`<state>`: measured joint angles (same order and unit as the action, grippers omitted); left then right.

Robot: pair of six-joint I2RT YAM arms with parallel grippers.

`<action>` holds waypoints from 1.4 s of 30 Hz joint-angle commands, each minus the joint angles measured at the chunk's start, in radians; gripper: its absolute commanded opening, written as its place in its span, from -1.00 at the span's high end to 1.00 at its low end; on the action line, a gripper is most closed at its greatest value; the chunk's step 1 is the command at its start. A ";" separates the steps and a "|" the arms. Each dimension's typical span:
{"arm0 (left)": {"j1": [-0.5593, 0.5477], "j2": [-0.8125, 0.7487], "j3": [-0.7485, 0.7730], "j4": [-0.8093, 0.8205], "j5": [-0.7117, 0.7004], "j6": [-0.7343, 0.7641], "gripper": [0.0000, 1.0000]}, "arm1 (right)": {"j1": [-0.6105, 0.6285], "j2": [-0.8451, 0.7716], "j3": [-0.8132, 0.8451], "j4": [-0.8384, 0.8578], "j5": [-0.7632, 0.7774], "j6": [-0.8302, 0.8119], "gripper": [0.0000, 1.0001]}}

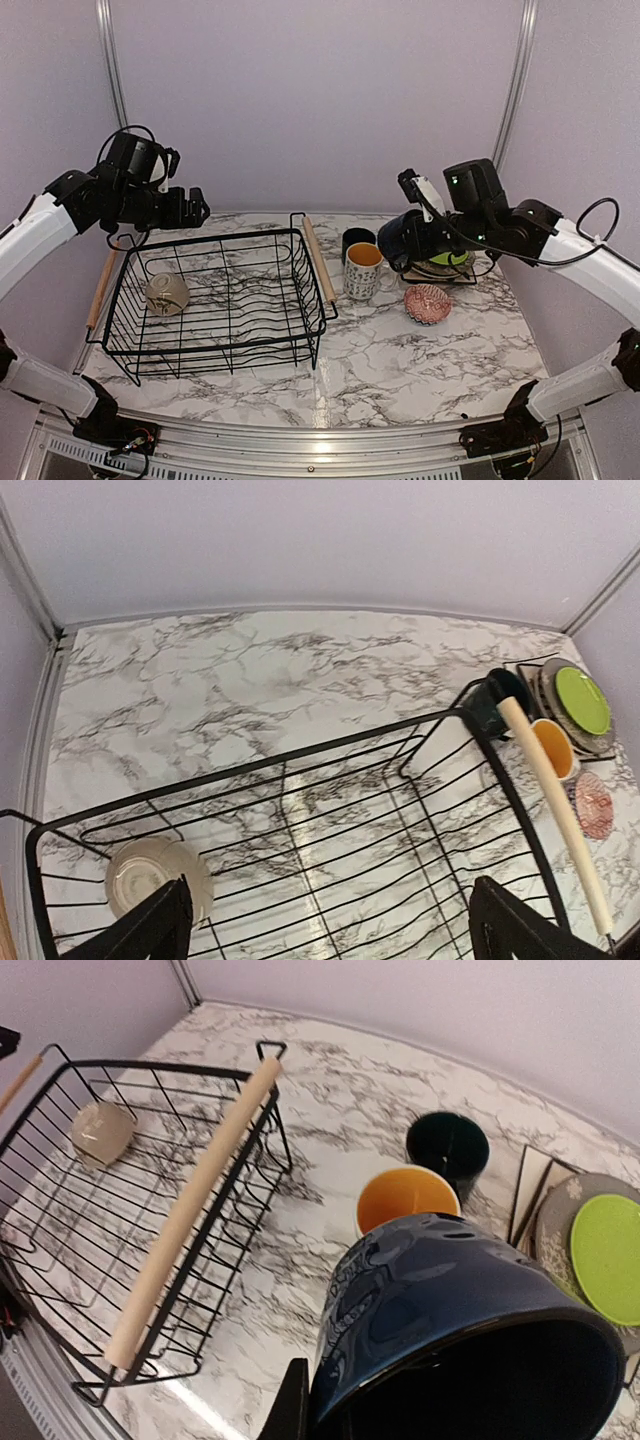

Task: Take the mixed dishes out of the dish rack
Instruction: Place the cup at the center of the board.

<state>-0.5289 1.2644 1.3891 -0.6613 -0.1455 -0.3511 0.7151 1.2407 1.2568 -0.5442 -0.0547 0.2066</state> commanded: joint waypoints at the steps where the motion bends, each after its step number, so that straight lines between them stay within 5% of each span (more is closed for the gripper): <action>1: 0.056 0.103 0.016 -0.246 -0.227 -0.021 -0.98 | 0.019 0.071 -0.010 -0.235 0.203 -0.070 1.00; 7: 0.104 0.240 0.021 -0.297 -0.283 0.031 -0.98 | 0.102 0.277 0.028 -0.318 0.269 -0.061 1.00; 15: 0.121 0.296 0.017 -0.279 -0.297 0.030 -0.98 | 0.130 0.386 0.040 -0.193 0.195 -0.073 1.00; 29: 0.153 0.356 -0.023 -0.252 -0.276 0.057 -0.98 | 0.141 0.434 -0.020 -0.106 0.151 -0.049 1.00; 36: 0.156 0.434 0.005 -0.268 -0.287 0.054 -0.98 | 0.135 0.466 -0.056 -0.087 0.184 -0.043 0.79; 42: 0.168 0.492 0.019 -0.244 -0.281 0.036 -0.98 | 0.133 0.487 -0.067 -0.090 0.221 -0.036 0.29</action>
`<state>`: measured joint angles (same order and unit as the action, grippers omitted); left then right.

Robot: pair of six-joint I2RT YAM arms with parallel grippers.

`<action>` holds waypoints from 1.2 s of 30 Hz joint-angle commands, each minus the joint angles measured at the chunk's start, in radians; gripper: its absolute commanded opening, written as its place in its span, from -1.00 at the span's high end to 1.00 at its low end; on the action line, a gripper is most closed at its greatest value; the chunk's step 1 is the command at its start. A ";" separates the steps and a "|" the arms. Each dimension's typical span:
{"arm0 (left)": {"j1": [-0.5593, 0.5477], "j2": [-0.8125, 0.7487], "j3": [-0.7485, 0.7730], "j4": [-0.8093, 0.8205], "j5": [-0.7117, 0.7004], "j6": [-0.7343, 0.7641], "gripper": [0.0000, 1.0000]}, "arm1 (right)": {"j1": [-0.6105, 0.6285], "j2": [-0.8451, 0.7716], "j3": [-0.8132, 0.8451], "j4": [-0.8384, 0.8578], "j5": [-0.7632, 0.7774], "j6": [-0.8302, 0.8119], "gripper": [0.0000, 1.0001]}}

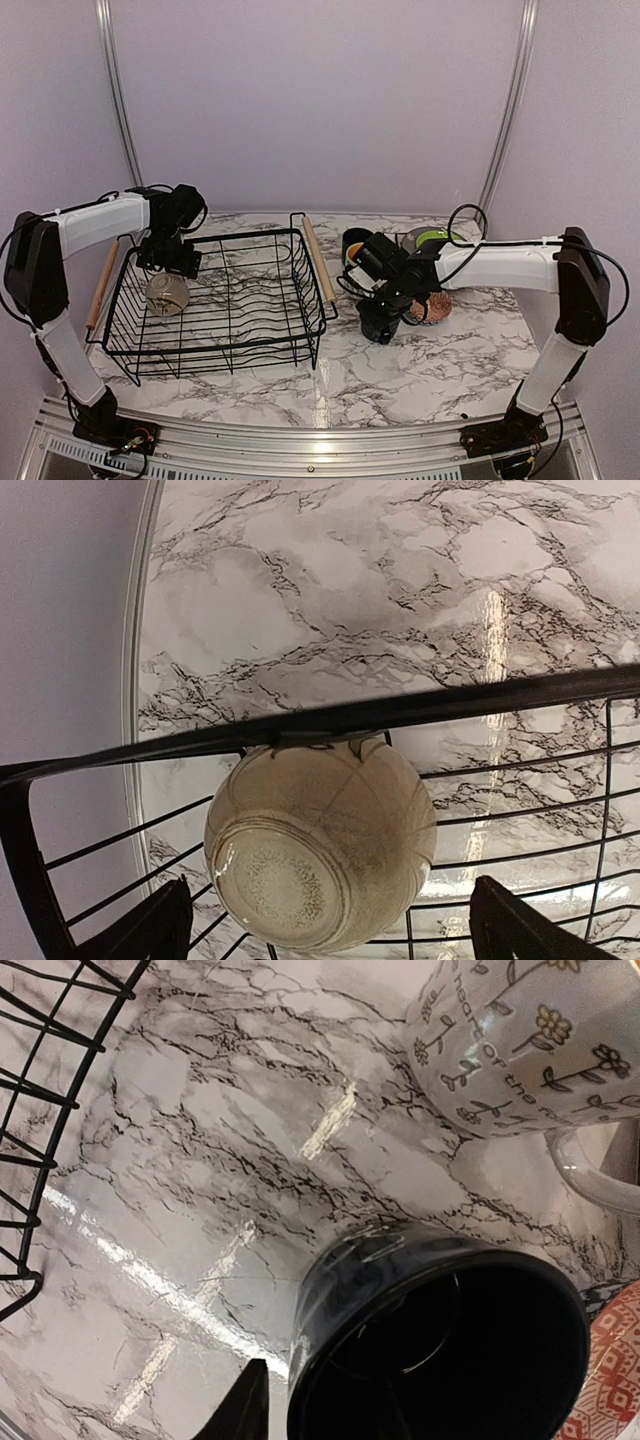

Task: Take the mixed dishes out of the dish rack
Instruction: Place the cup at the center of the board, then move the bowl to the dish rack.

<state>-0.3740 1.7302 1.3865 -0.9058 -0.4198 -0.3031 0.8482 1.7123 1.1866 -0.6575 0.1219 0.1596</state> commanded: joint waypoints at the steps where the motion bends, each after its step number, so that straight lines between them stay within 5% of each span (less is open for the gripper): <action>1: 0.018 0.029 0.020 0.003 -0.007 -0.013 -0.98 | 0.000 0.011 0.008 0.014 0.051 0.012 0.15; 6: 0.045 0.032 -0.009 0.014 -0.030 -0.017 -0.98 | 0.004 -0.073 0.057 -0.042 0.082 0.029 -0.48; 15: 0.075 0.046 -0.091 0.094 0.059 -0.021 -0.98 | 0.004 -0.205 0.251 -0.115 0.195 0.027 -0.87; 21: 0.072 0.017 -0.128 0.148 0.221 -0.037 -0.82 | 0.037 -0.181 0.391 0.056 0.113 -0.001 -0.89; 28: 0.046 -0.050 -0.186 0.232 0.444 -0.101 -0.65 | 0.063 0.021 0.585 0.262 -0.262 0.092 -0.85; 36: 0.052 -0.222 -0.190 0.221 0.355 -0.111 -0.98 | 0.115 0.291 0.772 0.310 -0.385 0.197 -0.68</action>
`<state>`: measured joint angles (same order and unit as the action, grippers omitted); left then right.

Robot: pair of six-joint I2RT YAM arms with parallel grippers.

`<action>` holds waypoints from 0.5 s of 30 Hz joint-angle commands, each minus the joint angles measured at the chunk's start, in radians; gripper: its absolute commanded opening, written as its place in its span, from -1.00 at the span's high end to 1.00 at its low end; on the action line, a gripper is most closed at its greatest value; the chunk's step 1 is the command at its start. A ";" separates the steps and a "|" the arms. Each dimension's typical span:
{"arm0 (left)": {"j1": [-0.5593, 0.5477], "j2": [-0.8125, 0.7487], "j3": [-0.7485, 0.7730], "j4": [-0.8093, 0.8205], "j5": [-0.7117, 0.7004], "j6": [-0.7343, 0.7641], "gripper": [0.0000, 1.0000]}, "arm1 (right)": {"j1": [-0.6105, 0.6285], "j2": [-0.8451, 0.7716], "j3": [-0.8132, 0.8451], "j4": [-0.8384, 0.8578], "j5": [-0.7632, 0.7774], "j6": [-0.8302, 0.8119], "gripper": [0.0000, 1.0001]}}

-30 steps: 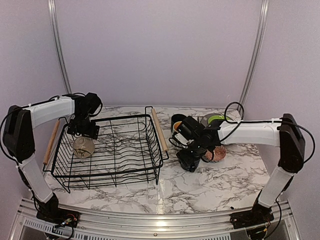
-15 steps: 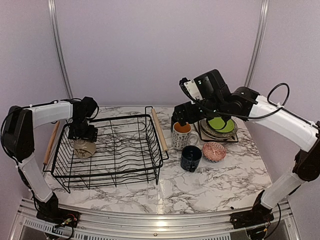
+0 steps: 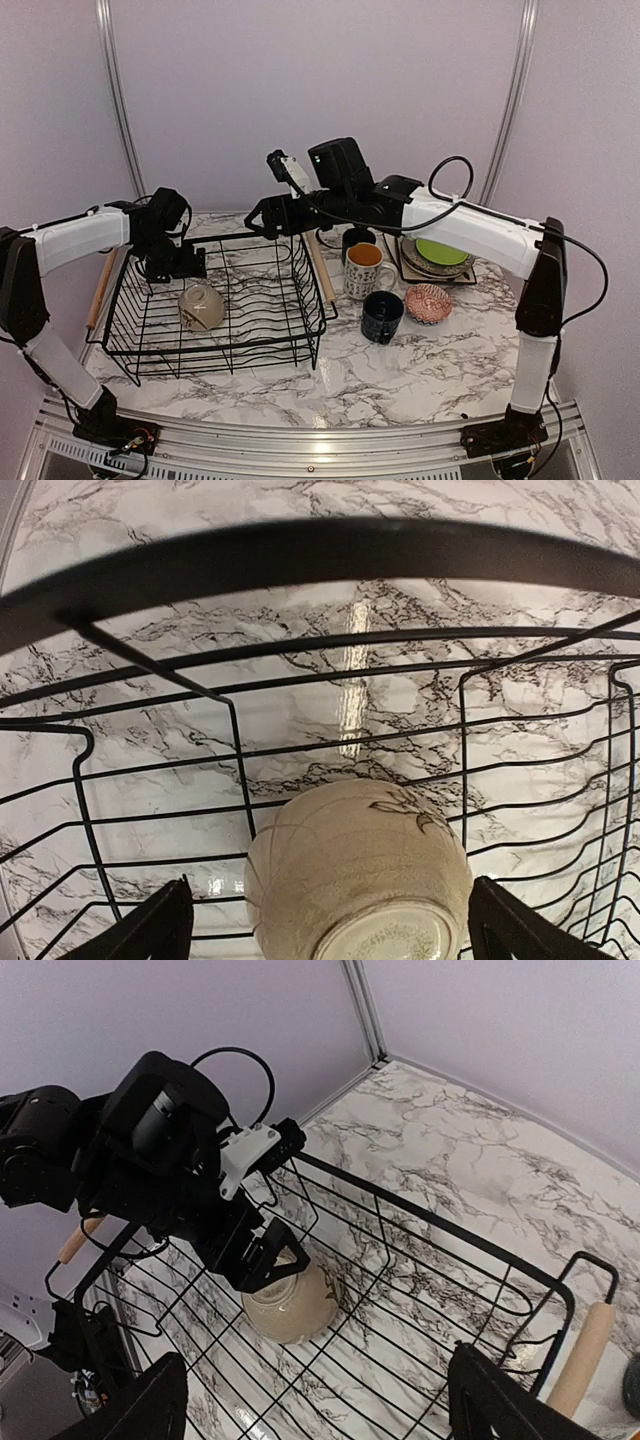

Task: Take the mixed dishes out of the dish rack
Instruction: Move the bowl to the dish rack.

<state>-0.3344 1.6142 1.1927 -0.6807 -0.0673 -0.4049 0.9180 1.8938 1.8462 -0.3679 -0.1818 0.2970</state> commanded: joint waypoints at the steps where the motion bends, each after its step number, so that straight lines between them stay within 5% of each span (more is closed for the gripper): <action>1: 0.015 -0.122 -0.001 -0.015 0.000 -0.005 -0.98 | 0.061 0.139 0.142 0.003 -0.057 0.053 -0.66; 12: 0.045 -0.206 -0.192 0.074 0.063 -0.071 -0.62 | 0.119 0.398 0.350 -0.048 0.112 0.056 -0.66; 15: 0.047 -0.243 -0.248 0.151 0.082 -0.124 -0.67 | 0.121 0.471 0.418 -0.058 0.139 0.058 -0.62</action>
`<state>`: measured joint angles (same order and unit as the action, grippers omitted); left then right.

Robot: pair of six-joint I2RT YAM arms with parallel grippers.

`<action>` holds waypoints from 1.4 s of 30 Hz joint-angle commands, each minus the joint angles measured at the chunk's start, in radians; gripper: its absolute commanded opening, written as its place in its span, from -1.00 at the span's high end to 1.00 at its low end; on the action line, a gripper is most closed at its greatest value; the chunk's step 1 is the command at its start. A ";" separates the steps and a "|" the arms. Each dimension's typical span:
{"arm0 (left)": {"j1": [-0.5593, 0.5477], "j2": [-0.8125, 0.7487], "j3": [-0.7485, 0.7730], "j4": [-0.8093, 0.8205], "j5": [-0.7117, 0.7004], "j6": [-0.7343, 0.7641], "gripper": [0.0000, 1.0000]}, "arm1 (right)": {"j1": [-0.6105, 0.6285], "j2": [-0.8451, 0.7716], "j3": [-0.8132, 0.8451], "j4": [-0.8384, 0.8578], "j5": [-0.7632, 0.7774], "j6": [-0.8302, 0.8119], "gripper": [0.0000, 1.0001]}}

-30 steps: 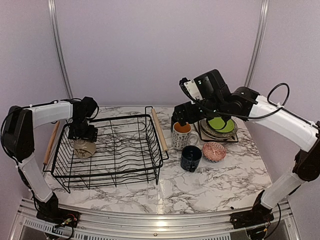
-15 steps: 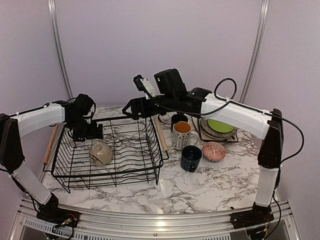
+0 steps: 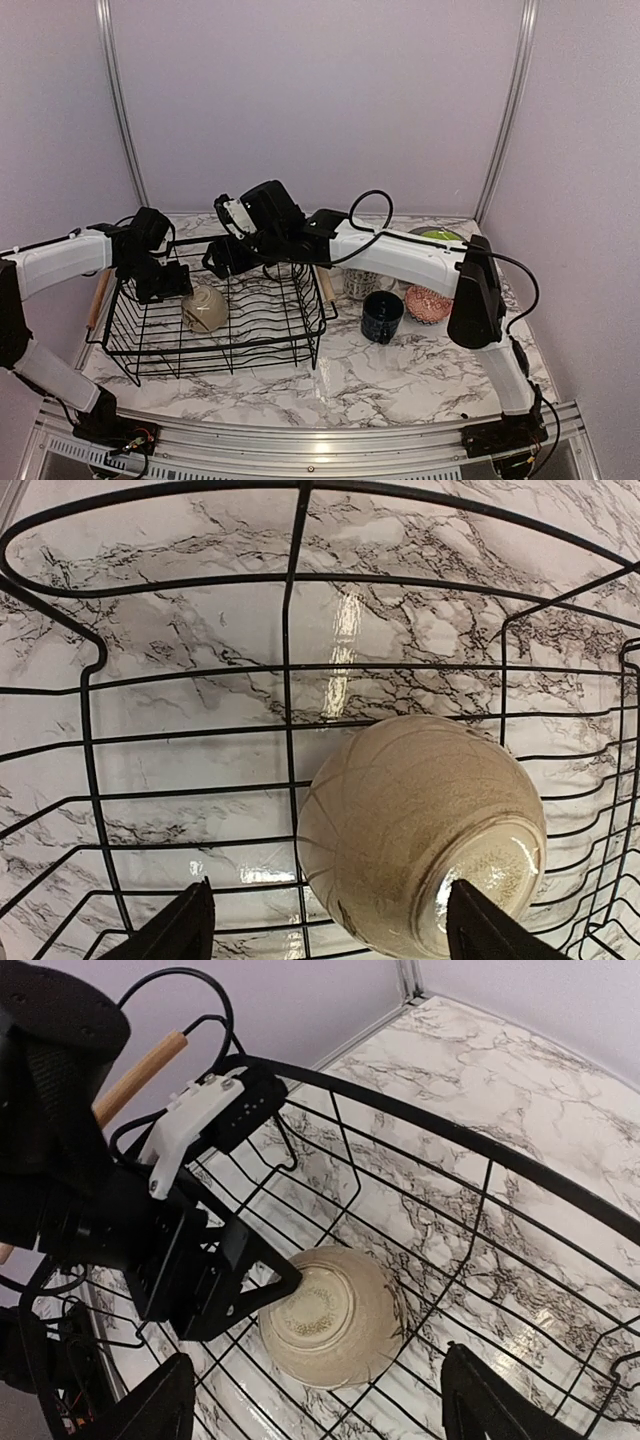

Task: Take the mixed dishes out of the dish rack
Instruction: Move the bowl to the dish rack.

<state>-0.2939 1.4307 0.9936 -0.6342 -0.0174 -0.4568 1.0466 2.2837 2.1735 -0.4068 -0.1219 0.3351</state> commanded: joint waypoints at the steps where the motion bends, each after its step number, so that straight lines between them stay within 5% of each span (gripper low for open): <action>1: 0.010 -0.067 -0.064 0.120 0.043 -0.082 -0.68 | -0.007 0.112 0.117 -0.025 0.087 0.018 -0.61; 8: 0.019 -0.096 -0.121 0.164 0.041 -0.083 -0.54 | -0.006 0.255 0.219 -0.029 0.078 0.013 -0.48; 11: 0.019 -0.033 -0.133 0.195 0.165 -0.070 -0.39 | -0.005 0.249 0.218 -0.035 0.105 0.010 -0.50; 15: 0.018 0.010 -0.197 0.390 0.383 -0.129 -0.57 | -0.005 0.198 0.194 -0.073 0.173 0.046 -0.53; 24: 0.014 0.078 -0.221 0.573 0.536 -0.226 -0.42 | -0.005 0.056 0.052 -0.072 0.177 0.162 -0.55; 28: 0.002 0.069 -0.258 0.692 0.584 -0.296 -0.35 | -0.006 0.058 0.048 -0.103 0.154 0.184 -0.55; 33: -0.013 0.066 -0.226 0.565 0.508 -0.236 -0.33 | -0.005 0.055 0.038 -0.178 0.214 0.153 -0.41; 36: -0.021 0.080 -0.251 0.640 0.554 -0.276 -0.23 | 0.001 0.085 0.071 -0.257 0.270 0.113 -0.34; 39: -0.048 0.117 -0.257 0.732 0.615 -0.336 -0.11 | 0.016 0.116 0.101 -0.312 0.305 0.090 -0.33; 42: -0.064 0.125 -0.229 0.652 0.548 -0.299 -0.10 | 0.017 0.119 0.087 -0.328 0.309 0.098 -0.43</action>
<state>-0.3340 1.5311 0.7490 0.0418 0.5385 -0.7593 1.0477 2.3722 2.2341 -0.6430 0.1375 0.4507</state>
